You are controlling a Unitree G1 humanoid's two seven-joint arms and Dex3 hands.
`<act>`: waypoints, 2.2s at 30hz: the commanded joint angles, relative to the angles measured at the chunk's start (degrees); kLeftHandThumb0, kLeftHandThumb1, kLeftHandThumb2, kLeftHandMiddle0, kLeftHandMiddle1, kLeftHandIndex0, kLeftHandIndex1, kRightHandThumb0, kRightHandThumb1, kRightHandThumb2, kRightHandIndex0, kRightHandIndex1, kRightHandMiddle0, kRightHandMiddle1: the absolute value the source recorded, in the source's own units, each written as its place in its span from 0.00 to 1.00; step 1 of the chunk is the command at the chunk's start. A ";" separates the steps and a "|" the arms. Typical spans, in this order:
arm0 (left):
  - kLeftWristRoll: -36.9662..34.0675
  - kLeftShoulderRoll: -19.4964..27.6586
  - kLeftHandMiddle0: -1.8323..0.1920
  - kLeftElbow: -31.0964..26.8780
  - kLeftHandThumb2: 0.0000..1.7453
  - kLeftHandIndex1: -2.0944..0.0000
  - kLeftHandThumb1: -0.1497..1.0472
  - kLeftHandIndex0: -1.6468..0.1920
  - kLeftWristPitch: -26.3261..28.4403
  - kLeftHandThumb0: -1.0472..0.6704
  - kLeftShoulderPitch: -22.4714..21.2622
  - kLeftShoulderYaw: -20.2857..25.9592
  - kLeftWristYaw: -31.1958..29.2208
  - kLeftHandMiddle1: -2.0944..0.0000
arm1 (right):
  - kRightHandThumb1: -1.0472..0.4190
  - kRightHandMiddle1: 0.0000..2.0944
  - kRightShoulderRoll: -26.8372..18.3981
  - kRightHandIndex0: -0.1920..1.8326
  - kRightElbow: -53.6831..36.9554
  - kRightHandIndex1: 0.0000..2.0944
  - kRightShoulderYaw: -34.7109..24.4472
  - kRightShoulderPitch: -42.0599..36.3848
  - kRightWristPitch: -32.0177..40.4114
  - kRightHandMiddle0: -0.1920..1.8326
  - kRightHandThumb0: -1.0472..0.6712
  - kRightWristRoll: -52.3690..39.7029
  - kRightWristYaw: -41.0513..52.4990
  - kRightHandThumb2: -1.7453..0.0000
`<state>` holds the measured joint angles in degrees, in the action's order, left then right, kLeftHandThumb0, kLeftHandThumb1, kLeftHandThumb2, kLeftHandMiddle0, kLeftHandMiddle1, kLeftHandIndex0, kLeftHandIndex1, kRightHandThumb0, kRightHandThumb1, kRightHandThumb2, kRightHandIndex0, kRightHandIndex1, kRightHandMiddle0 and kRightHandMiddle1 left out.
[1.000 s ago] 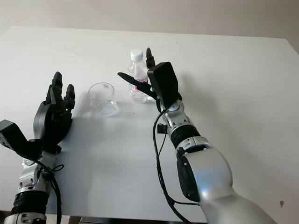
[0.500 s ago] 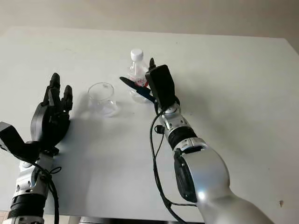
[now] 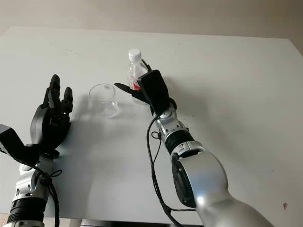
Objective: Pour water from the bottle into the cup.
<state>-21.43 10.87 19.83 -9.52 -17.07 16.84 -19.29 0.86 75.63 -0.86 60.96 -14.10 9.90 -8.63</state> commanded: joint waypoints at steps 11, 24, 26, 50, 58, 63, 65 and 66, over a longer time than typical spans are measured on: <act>0.83 -0.13 1.00 0.58 0.35 1.00 1.00 1.00 -0.01 0.12 1.61 -0.06 0.17 0.99 | 0.00 1.00 -0.23 0.59 1.12 1.00 1.53 -0.17 2.50 0.58 0.44 2.69 -1.33 0.94; 0.35 0.32 1.00 0.54 0.35 1.00 1.00 1.00 0.63 0.12 1.53 0.56 -0.28 0.99 | 0.00 1.00 -4.06 0.60 0.54 1.00 4.24 1.78 1.75 0.60 0.51 6.54 -4.25 0.90; 0.38 0.19 1.00 0.50 0.35 1.00 1.00 1.00 0.57 0.12 1.59 0.55 -0.15 0.99 | 0.00 1.00 -5.41 0.58 0.35 1.00 6.14 2.59 0.07 0.59 0.52 8.72 -5.67 0.89; 0.70 -0.68 1.00 1.42 0.35 1.00 1.00 1.00 -0.07 0.12 0.82 0.22 0.81 0.99 | 0.00 1.00 -15.36 0.54 0.65 1.00 26.41 12.49 -1.20 0.31 0.51 30.73 -15.77 0.89; 1.13 -0.91 1.00 2.76 0.36 1.00 1.00 1.00 -1.52 0.12 0.45 0.03 0.75 0.99 | 0.00 1.00 -14.81 0.54 1.11 1.00 32.75 14.74 0.49 0.27 0.49 36.77 -17.07 0.86; 1.18 -1.04 1.00 3.25 0.36 1.00 1.00 1.00 -2.01 0.12 0.38 -0.06 0.78 0.99 | 0.00 0.98 -13.95 0.53 1.22 1.00 34.77 15.99 1.49 0.15 0.46 38.18 -17.68 0.90; 1.10 -1.07 1.00 3.29 0.36 1.00 1.00 1.00 -2.21 0.11 0.49 -0.10 0.58 1.00 | 0.00 0.81 -13.34 0.52 1.25 1.00 35.51 16.71 2.19 0.17 0.43 38.60 -17.31 0.95; 1.07 -1.07 1.00 3.29 0.36 1.00 1.00 1.00 -2.26 0.11 0.53 -0.11 0.52 1.00 | 0.00 0.77 -13.15 0.52 1.27 1.00 35.81 16.93 2.50 0.18 0.42 38.76 -17.17 0.96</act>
<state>-20.47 10.77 21.78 -11.77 -17.90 16.99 -18.57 -12.89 76.95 34.69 75.38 -12.00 48.41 -25.60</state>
